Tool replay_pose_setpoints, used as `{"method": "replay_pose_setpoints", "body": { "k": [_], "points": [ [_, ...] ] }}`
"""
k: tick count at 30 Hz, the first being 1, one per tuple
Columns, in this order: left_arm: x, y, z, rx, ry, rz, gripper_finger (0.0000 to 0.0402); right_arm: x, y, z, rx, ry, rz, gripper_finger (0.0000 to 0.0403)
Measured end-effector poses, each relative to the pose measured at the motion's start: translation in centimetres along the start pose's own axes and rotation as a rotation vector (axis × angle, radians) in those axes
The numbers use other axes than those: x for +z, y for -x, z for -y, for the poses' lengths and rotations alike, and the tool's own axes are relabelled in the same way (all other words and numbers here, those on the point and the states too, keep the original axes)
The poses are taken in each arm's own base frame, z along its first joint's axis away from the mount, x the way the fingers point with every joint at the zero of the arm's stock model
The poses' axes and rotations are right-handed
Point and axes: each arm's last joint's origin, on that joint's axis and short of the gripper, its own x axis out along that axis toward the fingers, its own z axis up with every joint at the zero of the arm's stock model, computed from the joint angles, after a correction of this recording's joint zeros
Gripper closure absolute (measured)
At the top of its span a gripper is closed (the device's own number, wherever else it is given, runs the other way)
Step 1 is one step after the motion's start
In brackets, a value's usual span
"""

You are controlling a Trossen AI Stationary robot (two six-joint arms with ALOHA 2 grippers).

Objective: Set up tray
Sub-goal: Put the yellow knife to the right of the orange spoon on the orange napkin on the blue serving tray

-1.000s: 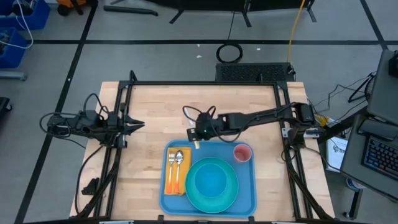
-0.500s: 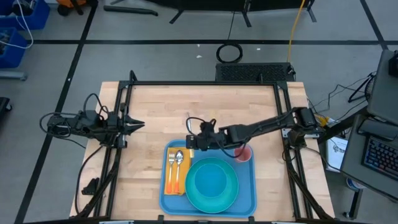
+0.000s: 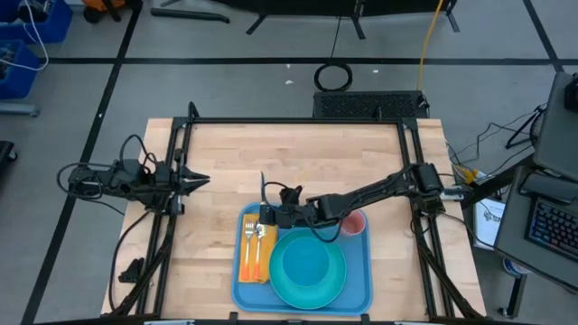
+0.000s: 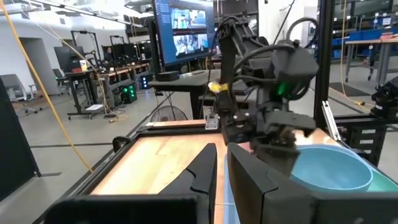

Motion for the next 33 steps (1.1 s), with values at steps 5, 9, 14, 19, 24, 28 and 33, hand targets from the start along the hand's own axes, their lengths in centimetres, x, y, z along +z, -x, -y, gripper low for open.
{"method": "replay_pose_setpoints", "body": {
  "k": [5,9,14,19,24,28,33],
  "points": [
    [0.0,-0.1,0.0,0.002,-0.002,-0.003,0.0357,-1.3,-0.7,-1.5,0.051,-0.016,0.005,0.0357],
    [0.0,-0.1,0.0,-0.002,-0.003,-0.006,0.0357,-2.5,-0.8,-2.3,0.070,-0.050,0.012,0.0357],
    [0.0,-0.1,0.1,-0.015,-0.002,-0.007,0.0357,-4.0,-1.5,-2.3,0.038,-0.106,-0.009,0.0357],
    [-0.1,-0.2,0.1,-0.017,-0.003,-0.010,0.0357,-5.1,-2.3,-1.3,-0.012,-0.158,-0.049,0.0357],
    [-0.1,-0.2,0.1,-0.016,-0.004,-0.009,0.0357,-5.1,-2.3,-0.5,-0.091,-0.177,-0.059,0.0357],
    [-0.1,-0.2,0.1,-0.017,-0.003,-0.009,0.0357,-5.1,-2.3,-0.4,-0.097,-0.183,-0.056,0.0357],
    [-0.1,-0.2,0.1,-0.016,-0.003,-0.009,0.0357,-5.8,-2.6,0.5,-0.142,-0.208,-0.050,0.0357]
  ]
}}
